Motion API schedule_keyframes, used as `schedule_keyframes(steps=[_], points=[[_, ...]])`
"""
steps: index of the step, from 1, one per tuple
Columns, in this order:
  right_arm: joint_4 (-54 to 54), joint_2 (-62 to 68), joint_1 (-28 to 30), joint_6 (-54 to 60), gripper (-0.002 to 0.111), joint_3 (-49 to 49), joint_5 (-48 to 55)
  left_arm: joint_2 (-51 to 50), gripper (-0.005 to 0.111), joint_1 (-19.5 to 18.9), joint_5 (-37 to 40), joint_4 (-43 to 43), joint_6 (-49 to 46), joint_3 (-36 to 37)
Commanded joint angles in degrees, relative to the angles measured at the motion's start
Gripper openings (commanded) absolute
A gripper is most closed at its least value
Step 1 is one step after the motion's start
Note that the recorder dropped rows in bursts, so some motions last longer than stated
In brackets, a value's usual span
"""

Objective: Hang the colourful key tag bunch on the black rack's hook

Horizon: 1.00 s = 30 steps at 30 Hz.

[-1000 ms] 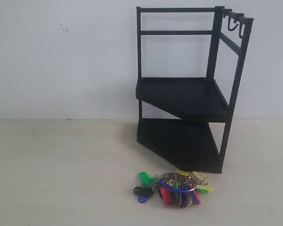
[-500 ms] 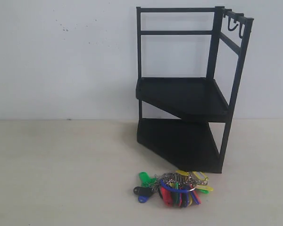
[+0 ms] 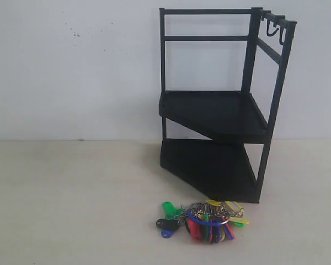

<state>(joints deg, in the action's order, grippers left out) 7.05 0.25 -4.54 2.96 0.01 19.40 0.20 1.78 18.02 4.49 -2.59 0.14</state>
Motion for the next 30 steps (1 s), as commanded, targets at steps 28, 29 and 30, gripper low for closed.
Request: schedule_keyframes(steps=[28,29,30], points=[[0.0,-0.3,0.0,2.1,0.0,0.0,-32.0,-0.2,0.004,-0.2,-0.4,0.4,0.0,-0.1],[0.0,-0.3,0.0,2.5,0.0,0.0,-32.1,-0.2,0.004,-0.2,-0.4,0.4,0.0,-0.1],[0.0,-0.3,0.0,2.8,0.0,0.0,-31.7,-0.2,0.004,-0.2,-0.4,0.4,0.0,-0.1]])
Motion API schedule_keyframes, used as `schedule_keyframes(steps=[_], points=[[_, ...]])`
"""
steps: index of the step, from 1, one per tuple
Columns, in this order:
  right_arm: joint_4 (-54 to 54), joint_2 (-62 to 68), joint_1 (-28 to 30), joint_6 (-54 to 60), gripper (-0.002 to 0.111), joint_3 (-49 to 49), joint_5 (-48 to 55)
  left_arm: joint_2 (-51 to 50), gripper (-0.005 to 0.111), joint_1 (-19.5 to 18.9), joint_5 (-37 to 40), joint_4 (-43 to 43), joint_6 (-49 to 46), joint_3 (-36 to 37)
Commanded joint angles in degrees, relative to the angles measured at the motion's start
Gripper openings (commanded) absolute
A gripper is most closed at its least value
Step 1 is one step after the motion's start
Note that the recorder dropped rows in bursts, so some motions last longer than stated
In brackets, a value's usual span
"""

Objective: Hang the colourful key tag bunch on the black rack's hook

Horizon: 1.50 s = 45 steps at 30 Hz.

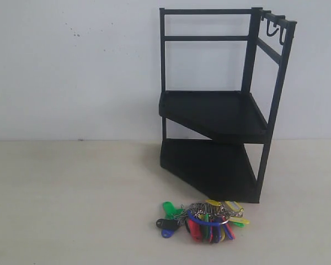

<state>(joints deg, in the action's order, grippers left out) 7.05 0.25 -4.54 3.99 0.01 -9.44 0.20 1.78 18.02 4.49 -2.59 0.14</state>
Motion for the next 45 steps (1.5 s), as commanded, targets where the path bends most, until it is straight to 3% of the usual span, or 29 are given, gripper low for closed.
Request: schedule_keyframes(steps=[1,7,14,21,38,45], points=[[0.0,-0.3,0.0,2.0,0.0,0.0,-2.0,-0.2,0.004,-0.2,-0.4,0.4,0.0,-0.1],[0.1,1.2,0.0,2.0,0.0,-6.4,7.8,-0.2,0.004,-0.2,-0.4,0.4,0.0,-0.1],[0.1,17.3,0.0,2.0,0.0,-15.1,27.7,-0.2,0.004,-0.2,-0.4,0.4,0.0,-0.1],[0.1,27.0,0.0,1.9,0.0,-15.6,20.0,-0.2,0.004,-0.2,-0.4,0.4,0.0,-0.1],[0.1,27.9,0.0,-6.2,0.0,-15.6,3.4,-0.2,0.004,-0.2,-0.4,0.4,0.0,-0.1],[0.1,34.7,0.0,-2.1,0.0,-15.7,4.6,-0.2,0.004,-0.2,-0.4,0.4,0.0,-0.1]])
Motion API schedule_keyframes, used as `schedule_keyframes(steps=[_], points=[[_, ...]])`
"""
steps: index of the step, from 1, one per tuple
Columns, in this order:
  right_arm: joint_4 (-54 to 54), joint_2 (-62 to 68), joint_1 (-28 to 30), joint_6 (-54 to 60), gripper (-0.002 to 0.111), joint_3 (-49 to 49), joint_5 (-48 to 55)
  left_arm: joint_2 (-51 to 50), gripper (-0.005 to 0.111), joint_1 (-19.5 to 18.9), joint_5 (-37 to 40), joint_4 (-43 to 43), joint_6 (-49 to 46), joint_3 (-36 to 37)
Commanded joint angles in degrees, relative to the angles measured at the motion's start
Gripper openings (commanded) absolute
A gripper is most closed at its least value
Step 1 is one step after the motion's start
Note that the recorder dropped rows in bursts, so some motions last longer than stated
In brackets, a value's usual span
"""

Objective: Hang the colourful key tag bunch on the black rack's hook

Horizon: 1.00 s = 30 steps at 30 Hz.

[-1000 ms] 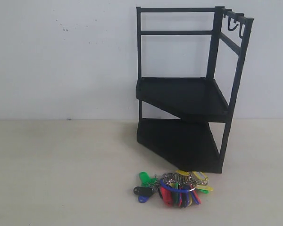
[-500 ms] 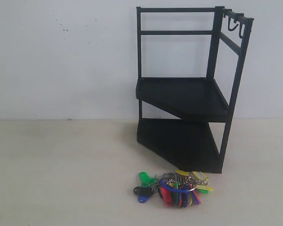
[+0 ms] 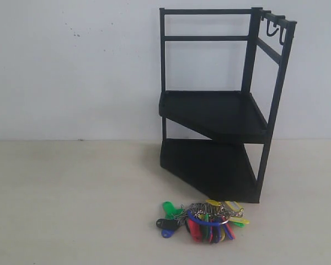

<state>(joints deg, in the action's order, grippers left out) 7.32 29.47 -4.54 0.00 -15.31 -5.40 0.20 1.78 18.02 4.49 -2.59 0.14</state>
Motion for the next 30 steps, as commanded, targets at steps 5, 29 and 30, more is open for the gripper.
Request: schedule_keyframes(steps=[5,29,30], points=[[-0.1,21.5,0.0,2.1,0.0,-7.7,7.3,-0.2,0.004,-0.2,-0.4,0.4,0.0,-0.1],[-3.7,76.4,-23.3,50.6,0.009,-66.2,66.1,-0.2,0.004,-0.2,-0.4,0.4,0.0,-0.1],[-4.3,78.3,-24.6,50.6,0.024,-68.8,67.1,-0.2,0.004,-0.2,-0.4,0.4,0.0,-0.1]])
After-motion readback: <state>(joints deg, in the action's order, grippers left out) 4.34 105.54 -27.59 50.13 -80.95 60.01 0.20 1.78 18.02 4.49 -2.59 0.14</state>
